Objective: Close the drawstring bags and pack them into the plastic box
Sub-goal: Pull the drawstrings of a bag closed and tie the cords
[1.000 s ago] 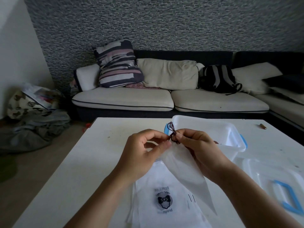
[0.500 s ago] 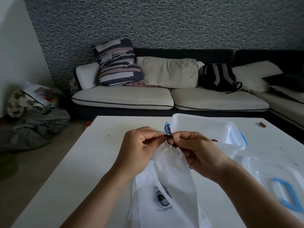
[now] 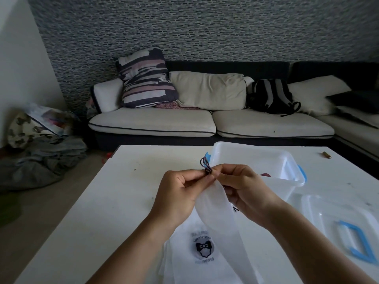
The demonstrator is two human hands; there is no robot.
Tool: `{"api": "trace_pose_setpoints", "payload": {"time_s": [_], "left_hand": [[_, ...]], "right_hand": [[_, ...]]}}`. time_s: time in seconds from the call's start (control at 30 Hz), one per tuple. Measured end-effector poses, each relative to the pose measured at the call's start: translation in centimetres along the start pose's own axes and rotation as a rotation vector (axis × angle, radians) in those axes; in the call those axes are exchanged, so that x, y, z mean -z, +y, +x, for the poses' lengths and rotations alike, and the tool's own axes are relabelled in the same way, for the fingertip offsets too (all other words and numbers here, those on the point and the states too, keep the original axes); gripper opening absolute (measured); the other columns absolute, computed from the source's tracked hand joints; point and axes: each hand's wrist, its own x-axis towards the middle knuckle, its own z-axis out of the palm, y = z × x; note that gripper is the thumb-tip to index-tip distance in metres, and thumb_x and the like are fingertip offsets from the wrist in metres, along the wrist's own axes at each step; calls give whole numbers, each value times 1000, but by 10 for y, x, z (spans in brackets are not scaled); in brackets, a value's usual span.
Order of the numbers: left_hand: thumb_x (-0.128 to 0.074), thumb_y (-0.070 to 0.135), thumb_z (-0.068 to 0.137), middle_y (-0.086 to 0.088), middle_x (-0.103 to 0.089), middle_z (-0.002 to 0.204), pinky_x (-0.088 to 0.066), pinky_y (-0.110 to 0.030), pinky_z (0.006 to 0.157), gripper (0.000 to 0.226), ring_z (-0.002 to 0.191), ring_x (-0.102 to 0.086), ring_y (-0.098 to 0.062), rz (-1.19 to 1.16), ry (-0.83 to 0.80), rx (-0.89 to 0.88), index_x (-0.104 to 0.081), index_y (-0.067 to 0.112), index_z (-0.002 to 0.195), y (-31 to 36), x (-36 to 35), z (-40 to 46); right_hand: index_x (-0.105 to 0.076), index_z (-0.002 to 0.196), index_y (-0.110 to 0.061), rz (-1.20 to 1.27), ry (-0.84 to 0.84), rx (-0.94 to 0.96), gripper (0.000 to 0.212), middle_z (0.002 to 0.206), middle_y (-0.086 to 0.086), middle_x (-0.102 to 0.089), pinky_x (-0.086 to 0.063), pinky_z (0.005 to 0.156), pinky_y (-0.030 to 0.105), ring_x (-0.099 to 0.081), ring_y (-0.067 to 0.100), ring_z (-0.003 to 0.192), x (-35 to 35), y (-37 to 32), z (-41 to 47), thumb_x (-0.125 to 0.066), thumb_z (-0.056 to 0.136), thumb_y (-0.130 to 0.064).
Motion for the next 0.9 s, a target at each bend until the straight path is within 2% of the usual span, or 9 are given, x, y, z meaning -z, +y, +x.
{"api": "trace_pose_setpoints", "payload": {"time_s": [0.07, 0.17, 0.23, 0.3, 0.4, 0.6, 0.7, 0.8, 0.9], "left_hand": [[-73, 15, 87, 4, -79, 95, -55, -35, 97, 15, 96, -74, -12, -37, 53, 39, -80, 13, 100, -2, -2, 0], [-73, 11, 86, 1, -79, 91, -57, -34, 94, 13, 92, -75, -16, -107, 130, 90, -81, 13, 96, -3, -7, 0], [-73, 10, 87, 0, -79, 90, -58, -32, 92, 12, 91, -75, -17, -152, 177, 124, -81, 14, 94, -4, -10, 0], [-72, 8, 88, 1, -79, 88, -57, -28, 89, 12, 90, -74, -16, -161, 213, 134, -81, 16, 91, -6, -11, 1], [-69, 6, 90, 4, -78, 85, -57, -23, 82, 17, 86, -74, -14, -128, 249, 118, -80, 19, 87, -7, -13, 1], [-70, 1, 88, 2, -78, 85, -57, -21, 79, 19, 84, -74, -13, -118, 276, 96, -78, 18, 89, -8, -14, 4], [-73, 3, 87, -3, -78, 86, -59, -25, 78, 23, 83, -74, -16, -190, 292, 139, -71, 18, 103, -6, -14, 4], [-70, 4, 89, -6, -78, 90, -56, -33, 86, 25, 85, -72, -18, -271, 260, 232, -68, 16, 111, -4, -12, 8], [-60, 2, 95, -11, -77, 96, -54, -35, 86, 25, 88, -70, -22, -483, 131, 352, -64, 8, 119, -3, -7, 13]], "right_hand": [[-63, 89, 6, -40, 42, 23, 16, 70, 9, -29, -15, 54, 29, -15, 22, 63, -2, 0, 0, -56, 98, -5], [-60, 86, 15, -139, 114, 75, 24, 60, 3, -31, -20, 48, 21, -21, 14, 54, -5, -1, -1, -55, 99, -4], [-67, 82, 7, -292, 176, 131, 22, 52, -1, -39, -28, 45, 18, -30, 10, 47, -8, -2, -2, -57, 98, -5], [-72, 75, -7, -505, 222, 212, 22, 54, 4, -53, -36, 50, 18, -41, 8, 50, -11, -2, -2, -60, 94, -7], [-73, 69, -15, -668, 283, 265, 25, 61, 4, -63, -36, 53, 15, -44, 4, 53, -16, 1, -2, -62, 92, -9], [-69, 65, -22, -681, 327, 278, 31, 52, -16, -57, -34, 52, 10, -48, 3, 51, -16, 4, -1, -62, 92, -6], [-72, 67, -19, -696, 349, 260, 29, 56, -13, -62, -36, 54, 11, -50, 3, 52, -18, 4, -2, -62, 91, -7], [-74, 69, -19, -651, 369, 218, 28, 58, -13, -64, -37, 53, 10, -50, 2, 51, -20, 0, -3, -62, 93, -9], [-76, 68, -19, -433, 361, 85, 30, 64, -5, -69, -46, 56, 15, -57, 7, 58, -21, -7, 0, -64, 94, -11]]}}
